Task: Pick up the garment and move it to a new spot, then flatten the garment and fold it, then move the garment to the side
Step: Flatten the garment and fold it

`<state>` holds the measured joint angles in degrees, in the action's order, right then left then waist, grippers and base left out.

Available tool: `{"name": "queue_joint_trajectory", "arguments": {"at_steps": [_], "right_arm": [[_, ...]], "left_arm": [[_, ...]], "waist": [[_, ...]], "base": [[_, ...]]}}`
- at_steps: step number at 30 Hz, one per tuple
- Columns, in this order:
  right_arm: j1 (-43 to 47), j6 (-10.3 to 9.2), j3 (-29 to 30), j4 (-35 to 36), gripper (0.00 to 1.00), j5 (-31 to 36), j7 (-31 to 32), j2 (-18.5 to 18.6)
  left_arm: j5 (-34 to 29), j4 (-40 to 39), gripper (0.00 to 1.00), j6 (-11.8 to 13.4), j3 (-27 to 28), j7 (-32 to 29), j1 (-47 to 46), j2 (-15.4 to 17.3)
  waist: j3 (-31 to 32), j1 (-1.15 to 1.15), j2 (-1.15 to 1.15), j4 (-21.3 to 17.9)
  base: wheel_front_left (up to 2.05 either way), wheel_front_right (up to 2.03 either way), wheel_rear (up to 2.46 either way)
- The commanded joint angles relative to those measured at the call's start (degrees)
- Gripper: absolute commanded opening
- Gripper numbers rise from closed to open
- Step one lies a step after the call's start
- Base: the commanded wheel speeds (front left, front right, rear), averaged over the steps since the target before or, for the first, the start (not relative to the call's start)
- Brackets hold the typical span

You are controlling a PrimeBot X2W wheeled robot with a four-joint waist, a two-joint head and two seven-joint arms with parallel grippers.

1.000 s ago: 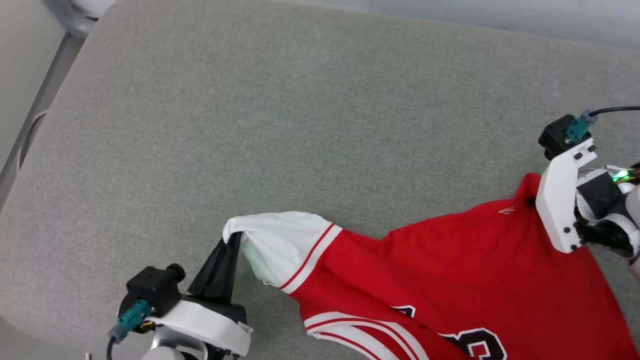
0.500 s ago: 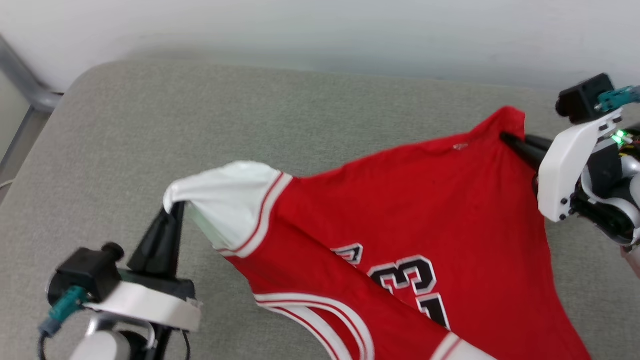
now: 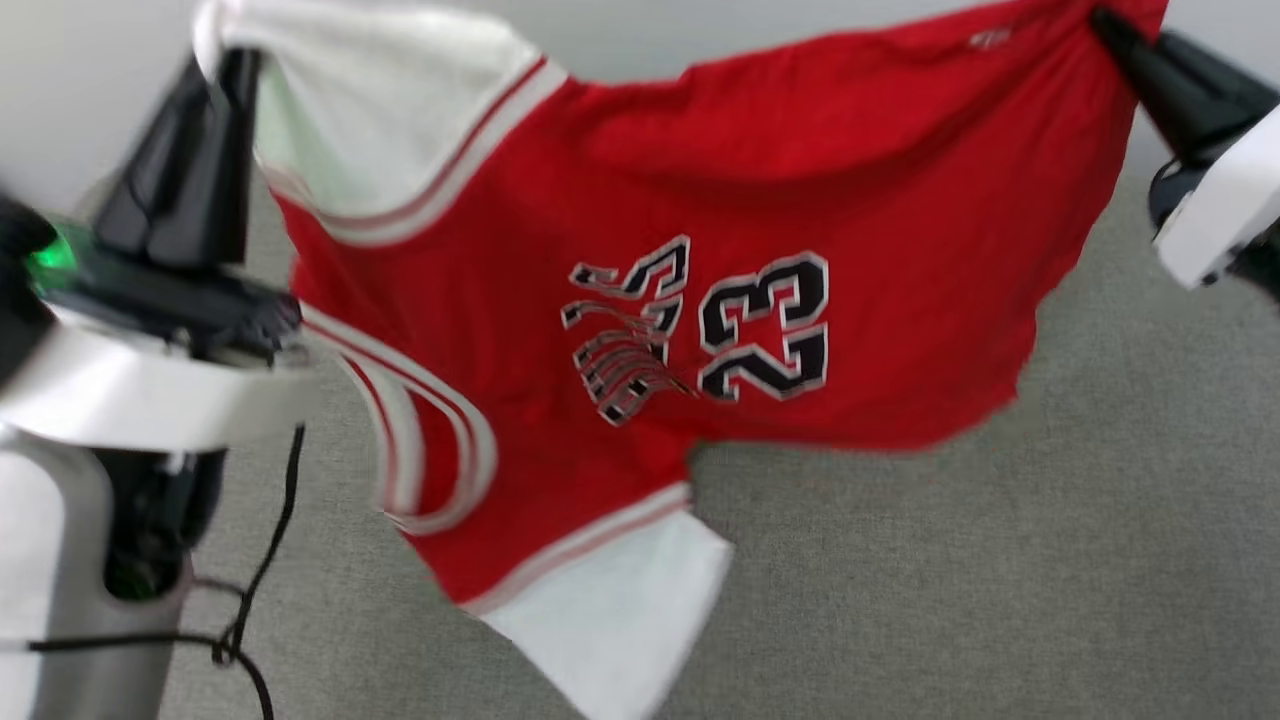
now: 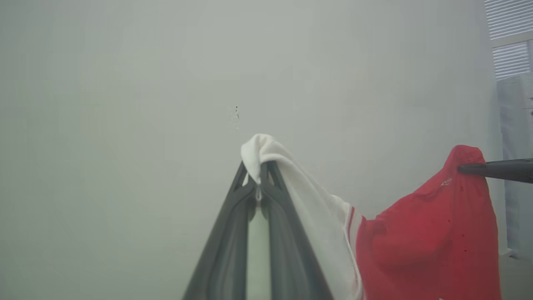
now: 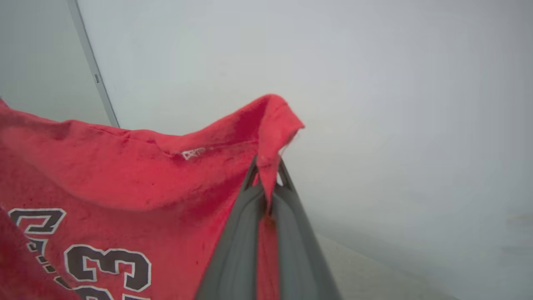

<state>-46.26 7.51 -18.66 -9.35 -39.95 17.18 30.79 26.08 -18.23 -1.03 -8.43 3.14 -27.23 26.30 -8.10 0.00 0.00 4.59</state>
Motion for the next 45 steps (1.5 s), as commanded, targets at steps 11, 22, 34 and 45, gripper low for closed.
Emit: {"name": "queue_joint_trajectory", "arguments": {"at_steps": [11,22,34,45], "right_arm": [[-16.14,-0.05,7.35,1.57,0.0,6.7,5.27,-3.52],[-38.83,-0.05,7.22,-7.95,0.0,12.84,3.94,-5.39],[-55.74,-0.05,1.56,-21.58,0.0,13.73,-2.83,-5.93],[-42.33,-0.06,-8.18,-25.98,0.0,6.81,-8.72,-3.49]], "left_arm": [[3.01,8.01,0.0,-3.58,-1.29,-5.27,-27.37,-0.11],[3.31,25.88,0.0,-5.63,-3.35,-3.96,-55.83,-0.86],[4.94,41.04,0.0,-6.34,-8.14,0.09,-72.19,-0.22],[10.3,43.63,0.0,-6.37,-12.95,6.95,-56.73,3.63]], "waist": [[-11.85,0.0,0.0,-0.89],[-22.17,0.0,0.0,-0.52],[-29.29,0.0,0.0,-0.38],[-28.02,0.0,0.0,-0.59]], "base": [[0.0,0.0,0.0],[0.0,0.0,0.0],[0.0,0.0,0.0],[0.0,0.0,0.0]]}}
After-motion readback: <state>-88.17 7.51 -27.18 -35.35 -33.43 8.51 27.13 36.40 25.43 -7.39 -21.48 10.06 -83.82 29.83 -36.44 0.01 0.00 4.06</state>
